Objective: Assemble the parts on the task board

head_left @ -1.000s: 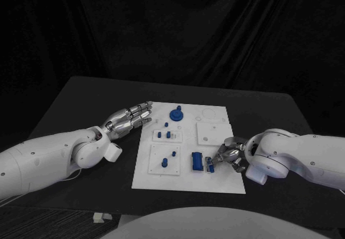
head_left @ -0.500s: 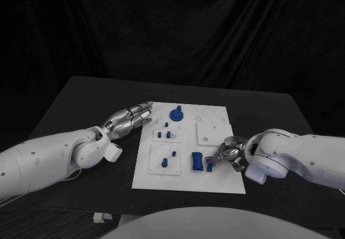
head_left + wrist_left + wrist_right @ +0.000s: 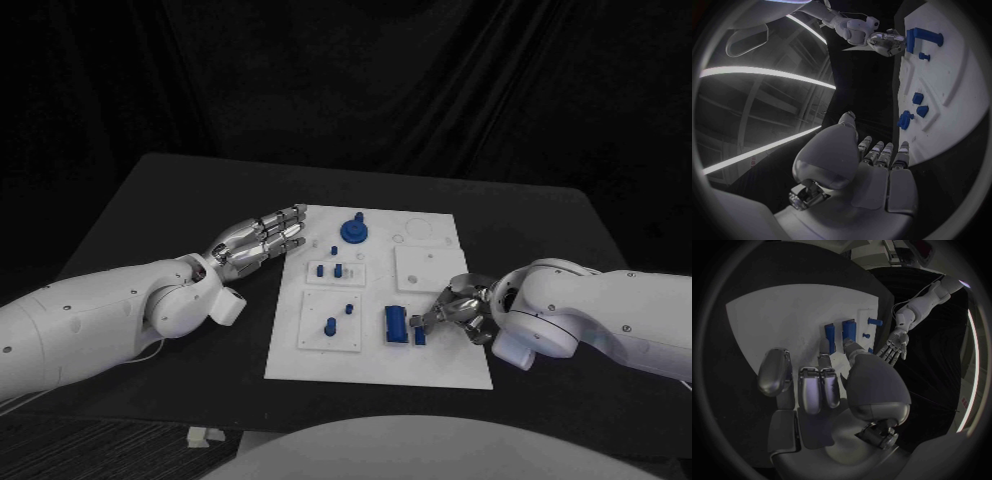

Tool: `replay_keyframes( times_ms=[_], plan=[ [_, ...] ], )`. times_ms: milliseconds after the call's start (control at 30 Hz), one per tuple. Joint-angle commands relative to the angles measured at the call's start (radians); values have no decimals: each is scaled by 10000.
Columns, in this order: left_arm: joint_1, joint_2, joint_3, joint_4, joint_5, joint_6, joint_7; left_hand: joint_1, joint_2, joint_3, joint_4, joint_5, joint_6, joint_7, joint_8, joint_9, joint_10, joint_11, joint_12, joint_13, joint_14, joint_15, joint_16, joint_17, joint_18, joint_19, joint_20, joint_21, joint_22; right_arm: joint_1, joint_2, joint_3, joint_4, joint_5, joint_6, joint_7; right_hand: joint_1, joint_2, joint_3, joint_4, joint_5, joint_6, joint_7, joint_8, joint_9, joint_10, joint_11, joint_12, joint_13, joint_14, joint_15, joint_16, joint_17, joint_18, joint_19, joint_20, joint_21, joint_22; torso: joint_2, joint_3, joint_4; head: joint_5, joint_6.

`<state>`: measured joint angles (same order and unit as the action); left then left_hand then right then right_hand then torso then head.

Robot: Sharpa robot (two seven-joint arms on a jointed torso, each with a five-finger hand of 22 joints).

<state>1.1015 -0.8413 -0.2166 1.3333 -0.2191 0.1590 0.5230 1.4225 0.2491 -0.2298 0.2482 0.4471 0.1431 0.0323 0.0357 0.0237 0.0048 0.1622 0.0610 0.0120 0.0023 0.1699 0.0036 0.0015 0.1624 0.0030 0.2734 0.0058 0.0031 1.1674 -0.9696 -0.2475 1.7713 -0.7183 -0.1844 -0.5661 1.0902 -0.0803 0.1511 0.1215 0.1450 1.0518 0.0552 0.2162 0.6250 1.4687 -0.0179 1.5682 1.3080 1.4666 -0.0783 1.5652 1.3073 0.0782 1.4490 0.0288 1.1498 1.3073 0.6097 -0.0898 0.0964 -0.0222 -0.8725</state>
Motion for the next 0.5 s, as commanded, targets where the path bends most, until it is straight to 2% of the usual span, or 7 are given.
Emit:
replay_keyframes(
  times_ms=[33, 167, 300, 433, 500],
  plan=[
    [-19, 22, 9, 13, 53, 145, 63, 98, 9, -2, -71, 66, -24, -55, 25, 12, 0, 70, 36, 10, -23, 57, -36, -15, 146, -9, 60, -35, 17, -26, -18, 0, 13, -214, 179, -17, -77, 9, -221, 34, -374, -94, -11, 177, 72, 1021, -3, 26, 2628, 1041, -13, 56, 2635, 63, -28, 14, -46, 1509, 1, 1, -4, 10, -2],
    [-22, 23, 9, 9, 53, 168, 42, 107, 8, 2, -85, 78, -27, -50, 24, 12, -4, 69, 26, 8, -23, 74, -36, -15, 141, -8, 67, -35, 17, -27, -35, -1, 21, -265, 196, -9, -49, 8, -274, 27, -428, -106, -18, 235, 110, 1021, -7, 26, 2628, 1041, -16, 56, 2634, 62, -24, 12, -39, 1512, 1, 0, -4, 11, -2],
    [-27, 23, 9, 5, 53, 191, 26, 109, 8, 3, -87, 80, -23, -48, 25, 12, -4, 70, 24, 8, -23, 78, -36, -15, 140, -8, 69, -35, 17, -27, -74, -1, 44, -365, 121, 45, -5, 51, -446, 47, -449, -196, -41, 527, 325, 1021, -29, 26, 2628, 1041, -34, 56, 2635, 63, -21, -2, -45, 1512, 1, -2, -11, 7, -2],
    [-33, 15, 9, 11, 53, 206, 37, 110, 9, 4, -91, 80, -13, -42, 28, 14, -6, 69, 23, 7, -23, 86, -36, -15, 138, -8, 72, -34, 18, -27, -159, -1, 127, -513, -266, 385, 63, 202, -679, 117, -303, -490, -86, 1148, 825, 1021, -67, 26, 2628, 1041, -64, 56, 2635, 64, -15, -31, -55, 1513, 1, 1, -17, 26, -2],
    [-37, 2, 9, 17, 53, 205, 62, 110, 9, 4, -91, 80, -13, -42, 28, 14, -6, 69, 23, 7, -23, 86, -36, -15, 138, -8, 72, -34, 18, -27, -245, -2, 206, -714, -542, 764, 186, 284, -812, 80, -104, -815, -111, 1673, 1249, 1021, -74, 26, 2628, 1041, -87, 56, 2635, 59, -6, -50, -45, 1518, 4, 4, -19, 31, -2]
  ],
)
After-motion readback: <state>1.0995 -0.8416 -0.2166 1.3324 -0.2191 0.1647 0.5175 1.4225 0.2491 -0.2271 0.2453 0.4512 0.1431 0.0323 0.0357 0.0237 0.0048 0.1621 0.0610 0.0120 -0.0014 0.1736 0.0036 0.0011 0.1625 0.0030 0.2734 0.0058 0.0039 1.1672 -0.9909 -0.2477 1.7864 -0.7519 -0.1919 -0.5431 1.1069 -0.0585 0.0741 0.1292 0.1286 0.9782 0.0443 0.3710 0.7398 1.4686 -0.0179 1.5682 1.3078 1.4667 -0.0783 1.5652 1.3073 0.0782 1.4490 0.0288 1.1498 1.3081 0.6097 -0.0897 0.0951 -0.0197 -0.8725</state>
